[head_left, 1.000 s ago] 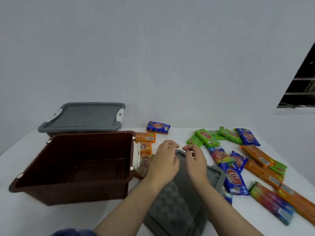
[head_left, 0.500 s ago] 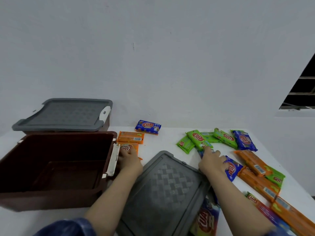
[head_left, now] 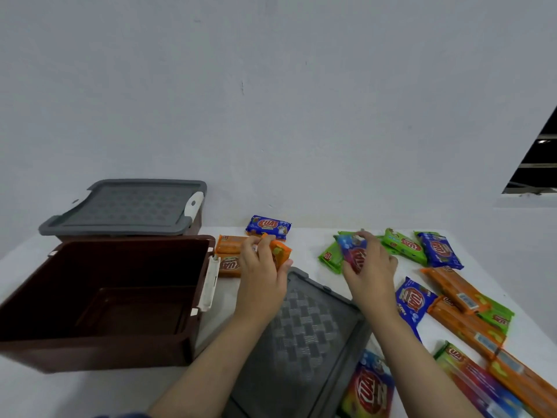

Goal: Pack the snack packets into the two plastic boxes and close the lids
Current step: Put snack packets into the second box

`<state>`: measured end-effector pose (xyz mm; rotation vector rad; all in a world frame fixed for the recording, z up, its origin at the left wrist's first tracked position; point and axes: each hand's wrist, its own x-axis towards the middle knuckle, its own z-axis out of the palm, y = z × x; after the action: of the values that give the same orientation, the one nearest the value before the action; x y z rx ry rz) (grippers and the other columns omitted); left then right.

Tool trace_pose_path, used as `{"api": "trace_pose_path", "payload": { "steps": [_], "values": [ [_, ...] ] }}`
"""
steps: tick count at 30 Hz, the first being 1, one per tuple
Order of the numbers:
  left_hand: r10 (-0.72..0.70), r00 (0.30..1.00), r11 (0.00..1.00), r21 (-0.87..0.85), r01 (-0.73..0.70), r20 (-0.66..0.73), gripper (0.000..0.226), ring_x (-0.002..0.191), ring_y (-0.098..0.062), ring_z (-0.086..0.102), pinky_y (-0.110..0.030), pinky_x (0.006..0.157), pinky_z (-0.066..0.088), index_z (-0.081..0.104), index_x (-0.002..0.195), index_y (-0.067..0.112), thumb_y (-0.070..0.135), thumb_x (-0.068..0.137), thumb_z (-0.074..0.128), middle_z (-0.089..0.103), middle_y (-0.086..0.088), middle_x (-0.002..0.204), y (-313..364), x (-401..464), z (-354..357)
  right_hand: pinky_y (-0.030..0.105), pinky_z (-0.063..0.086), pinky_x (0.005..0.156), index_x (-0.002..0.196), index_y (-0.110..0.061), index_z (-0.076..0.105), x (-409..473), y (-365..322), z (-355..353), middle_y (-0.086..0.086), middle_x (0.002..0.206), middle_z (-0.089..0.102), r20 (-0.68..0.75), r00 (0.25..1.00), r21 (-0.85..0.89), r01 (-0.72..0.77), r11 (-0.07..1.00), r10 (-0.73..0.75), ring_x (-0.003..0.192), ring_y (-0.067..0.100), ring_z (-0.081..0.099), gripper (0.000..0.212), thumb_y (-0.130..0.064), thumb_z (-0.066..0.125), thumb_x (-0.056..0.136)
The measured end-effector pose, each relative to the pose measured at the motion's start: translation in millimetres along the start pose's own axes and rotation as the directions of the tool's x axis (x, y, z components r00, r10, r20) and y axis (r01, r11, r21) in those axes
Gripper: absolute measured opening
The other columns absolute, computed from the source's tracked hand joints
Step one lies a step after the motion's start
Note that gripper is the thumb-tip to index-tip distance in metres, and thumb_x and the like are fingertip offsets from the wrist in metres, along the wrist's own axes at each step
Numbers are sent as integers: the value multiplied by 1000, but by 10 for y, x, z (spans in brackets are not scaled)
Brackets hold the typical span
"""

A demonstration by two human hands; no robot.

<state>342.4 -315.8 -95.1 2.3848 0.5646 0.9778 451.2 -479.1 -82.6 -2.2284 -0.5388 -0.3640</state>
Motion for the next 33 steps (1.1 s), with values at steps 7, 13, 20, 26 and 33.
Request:
{"api": "trace_pose_path", "payload": {
  "steps": [7, 13, 20, 26, 33],
  "values": [
    [113, 986, 970, -203, -137, -125, 49, 120, -23, 44, -32, 94, 51, 41, 135, 12, 34, 94, 55, 31, -10, 132, 220, -5, -558, -2, 37, 79, 142, -37, 34, -206, -788, 42, 2, 127, 36, -100, 988, 406, 147, 902, -116, 110, -14, 38, 76, -13, 72, 81],
    [71, 990, 935, -338, -108, -120, 39, 111, -15, 49, -21, 95, 44, 45, 125, 15, 35, 93, 56, 33, -2, 123, -87, 22, -1349, 1, 43, 78, 130, -40, 46, -499, -1539, 232, -1, 121, 36, -95, 988, 564, 156, 811, -124, 101, -10, 51, 63, -19, 77, 79],
    [-96, 991, 994, -38, 100, 92, 36, 99, -13, 51, -31, 86, 41, 48, 114, 26, 51, 89, 54, 48, 0, 111, -1046, 244, -2278, -2, 36, 82, 127, -49, 40, -814, -2353, 726, -11, 116, 40, 35, 975, 594, 155, 790, -218, 104, -12, 44, 61, -42, 70, 75],
    [-474, 754, 860, 422, 286, 455, 53, 100, -26, 53, -35, 83, 46, 44, 122, 16, 53, 87, 58, 45, -13, 122, -1827, 250, -2431, 8, 38, 76, 133, -37, 41, -1051, -2570, 1381, 2, 123, 37, 459, 872, 398, -30, 917, -170, 93, 4, 47, 63, -29, 73, 80],
    [-507, 647, 846, 473, 247, 569, 46, 112, -28, 56, -31, 88, 47, 47, 135, 14, 37, 96, 49, 50, -14, 133, -2035, -124, -2405, 8, 38, 67, 127, -41, 42, -1340, -2399, 1376, -3, 117, 37, 451, 892, 344, -136, 929, -37, 91, 2, 48, 60, -25, 74, 79]
  ]
}}
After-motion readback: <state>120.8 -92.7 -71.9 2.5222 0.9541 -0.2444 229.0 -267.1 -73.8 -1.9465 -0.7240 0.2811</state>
